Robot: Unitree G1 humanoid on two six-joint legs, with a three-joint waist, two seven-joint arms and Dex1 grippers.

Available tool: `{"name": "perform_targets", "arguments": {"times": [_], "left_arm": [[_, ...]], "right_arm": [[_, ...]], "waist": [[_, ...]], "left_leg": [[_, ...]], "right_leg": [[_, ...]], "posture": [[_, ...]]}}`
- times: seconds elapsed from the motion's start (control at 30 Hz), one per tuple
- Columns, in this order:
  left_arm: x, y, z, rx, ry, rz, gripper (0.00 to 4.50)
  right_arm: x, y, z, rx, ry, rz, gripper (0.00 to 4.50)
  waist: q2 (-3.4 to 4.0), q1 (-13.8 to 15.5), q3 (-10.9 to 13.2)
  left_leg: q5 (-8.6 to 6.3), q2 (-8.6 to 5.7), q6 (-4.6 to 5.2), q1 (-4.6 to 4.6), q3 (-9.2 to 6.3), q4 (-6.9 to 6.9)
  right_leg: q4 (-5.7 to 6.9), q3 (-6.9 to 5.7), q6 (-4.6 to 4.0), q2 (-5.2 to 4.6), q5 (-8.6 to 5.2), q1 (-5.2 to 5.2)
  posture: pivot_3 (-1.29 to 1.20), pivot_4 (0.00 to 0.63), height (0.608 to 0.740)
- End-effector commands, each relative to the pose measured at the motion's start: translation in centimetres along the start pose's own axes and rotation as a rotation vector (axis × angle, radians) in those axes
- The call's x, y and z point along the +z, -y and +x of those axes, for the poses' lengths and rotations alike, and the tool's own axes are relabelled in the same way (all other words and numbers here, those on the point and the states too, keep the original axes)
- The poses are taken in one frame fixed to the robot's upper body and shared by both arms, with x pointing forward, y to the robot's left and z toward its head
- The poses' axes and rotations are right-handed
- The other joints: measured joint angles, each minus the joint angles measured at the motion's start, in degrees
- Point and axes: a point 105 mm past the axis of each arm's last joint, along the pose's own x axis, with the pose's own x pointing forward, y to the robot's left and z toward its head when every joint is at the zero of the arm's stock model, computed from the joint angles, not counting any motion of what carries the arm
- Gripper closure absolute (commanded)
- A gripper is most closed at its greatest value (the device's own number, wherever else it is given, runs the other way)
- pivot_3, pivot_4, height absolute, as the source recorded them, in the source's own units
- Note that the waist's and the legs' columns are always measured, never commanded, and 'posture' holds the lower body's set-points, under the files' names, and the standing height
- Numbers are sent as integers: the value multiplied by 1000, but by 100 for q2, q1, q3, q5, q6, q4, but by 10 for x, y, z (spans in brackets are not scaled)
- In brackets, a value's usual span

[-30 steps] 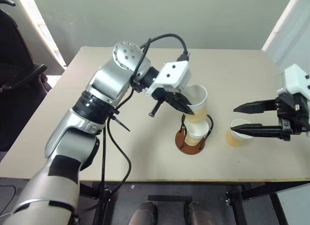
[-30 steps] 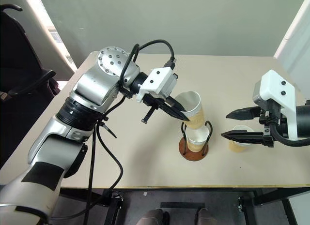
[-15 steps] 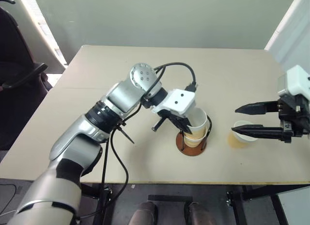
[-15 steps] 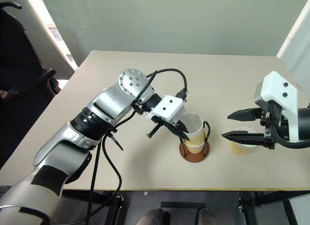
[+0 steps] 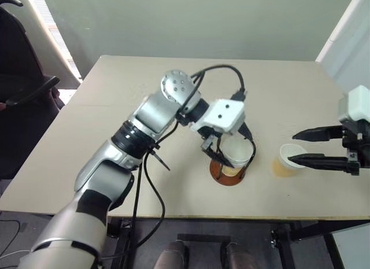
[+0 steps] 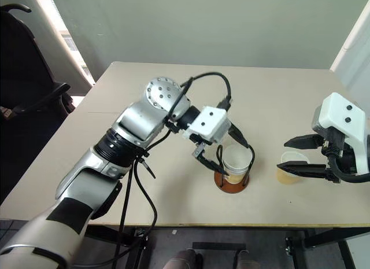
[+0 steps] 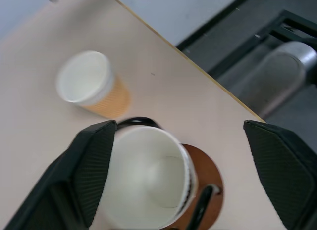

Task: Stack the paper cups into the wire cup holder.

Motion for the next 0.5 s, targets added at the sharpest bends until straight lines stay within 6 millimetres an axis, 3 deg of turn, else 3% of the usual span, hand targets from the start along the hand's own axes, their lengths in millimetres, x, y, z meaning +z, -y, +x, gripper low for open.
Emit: {"name": "perform_targets", "arguments": {"times": [0.03,0.23,0.5], "left_arm": [[18,-11,-28,97,34,17,263],[2,-10,-65,280,16,-75,263],[-27,14,-97,428,-53,-228,263]], "right_arm": [[-6,9,6,-48,-13,-35,1817],[-50,17,25,-54,-161,-27,1817],[-82,35,46,-67,-253,-58,1817]], "waist": [[3,-5,-2],[7,-11,-4],[7,-24,-5]], "left_leg": [[0,0,0,0,0,0],[-1,2,3,4,2,2],[2,2,6,6,6,5]], "right_leg": [[-1,1,0,0,0,0],[-2,1,5,0,3,3],[-5,4,5,1,3,3]], "posture": [[0,150,740],[0,150,740],[0,150,740]]}}
